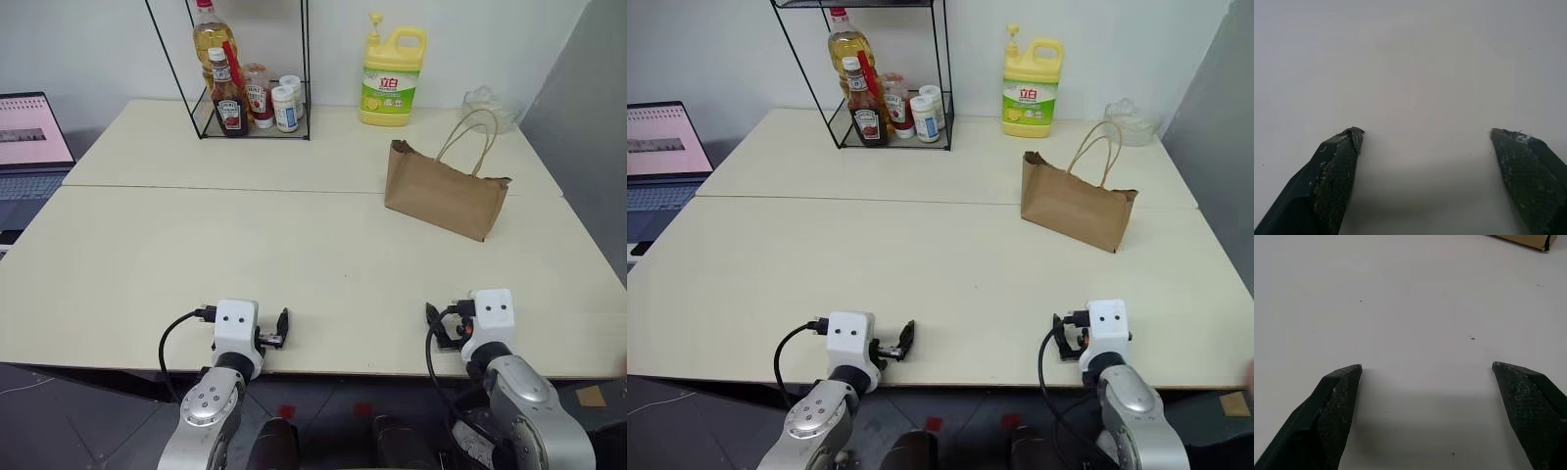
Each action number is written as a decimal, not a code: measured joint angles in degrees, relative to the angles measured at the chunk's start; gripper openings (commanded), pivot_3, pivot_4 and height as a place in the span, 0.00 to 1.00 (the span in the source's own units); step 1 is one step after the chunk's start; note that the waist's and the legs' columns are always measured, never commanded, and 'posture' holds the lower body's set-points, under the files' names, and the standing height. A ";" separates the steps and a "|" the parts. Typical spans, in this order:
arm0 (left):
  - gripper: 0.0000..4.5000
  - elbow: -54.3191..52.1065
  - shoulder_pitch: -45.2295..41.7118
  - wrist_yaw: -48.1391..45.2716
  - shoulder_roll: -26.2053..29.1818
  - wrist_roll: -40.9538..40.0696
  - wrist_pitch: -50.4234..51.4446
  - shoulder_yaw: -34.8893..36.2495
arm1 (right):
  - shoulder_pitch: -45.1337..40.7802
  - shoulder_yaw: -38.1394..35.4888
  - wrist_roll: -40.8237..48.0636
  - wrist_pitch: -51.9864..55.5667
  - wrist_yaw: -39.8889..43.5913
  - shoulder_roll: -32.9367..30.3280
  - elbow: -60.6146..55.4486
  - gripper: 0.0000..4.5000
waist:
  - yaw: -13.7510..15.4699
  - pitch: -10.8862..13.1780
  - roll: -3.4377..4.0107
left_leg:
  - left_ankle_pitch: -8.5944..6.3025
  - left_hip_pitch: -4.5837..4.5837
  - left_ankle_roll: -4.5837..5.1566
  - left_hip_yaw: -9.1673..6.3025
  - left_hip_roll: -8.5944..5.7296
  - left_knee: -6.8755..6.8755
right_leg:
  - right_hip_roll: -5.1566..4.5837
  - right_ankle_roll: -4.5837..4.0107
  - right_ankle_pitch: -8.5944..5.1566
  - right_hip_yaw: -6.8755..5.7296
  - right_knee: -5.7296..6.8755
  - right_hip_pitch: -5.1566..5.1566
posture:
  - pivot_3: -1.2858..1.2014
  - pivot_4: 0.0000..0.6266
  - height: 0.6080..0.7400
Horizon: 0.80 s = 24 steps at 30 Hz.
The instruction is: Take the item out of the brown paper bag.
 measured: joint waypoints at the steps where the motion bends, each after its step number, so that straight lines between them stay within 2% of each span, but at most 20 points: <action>1: 0.99 0.03 0.14 0.00 0.00 0.01 -0.11 0.00 | -0.10 0.01 -0.01 -0.02 -0.01 0.03 0.24 1.00 | -0.01 0.00 0.00 | 0.00 0.00 0.00 0.00 0.00 0.00 | 0.00 0.00 0.00 0.00 0.00 0.00 | 0.52 0.24 1.00; 24: 0.99 1.69 -2.19 2.21 -0.90 0.26 -0.32 1.01 | -1.24 -0.22 -1.05 -0.53 -0.21 -0.12 0.76 1.00 | -0.15 0.00 0.00 | 0.00 0.00 0.00 -0.01 0.00 -0.01 | 0.00 -0.01 0.01 0.00 0.01 0.00 | 0.52 0.24 1.00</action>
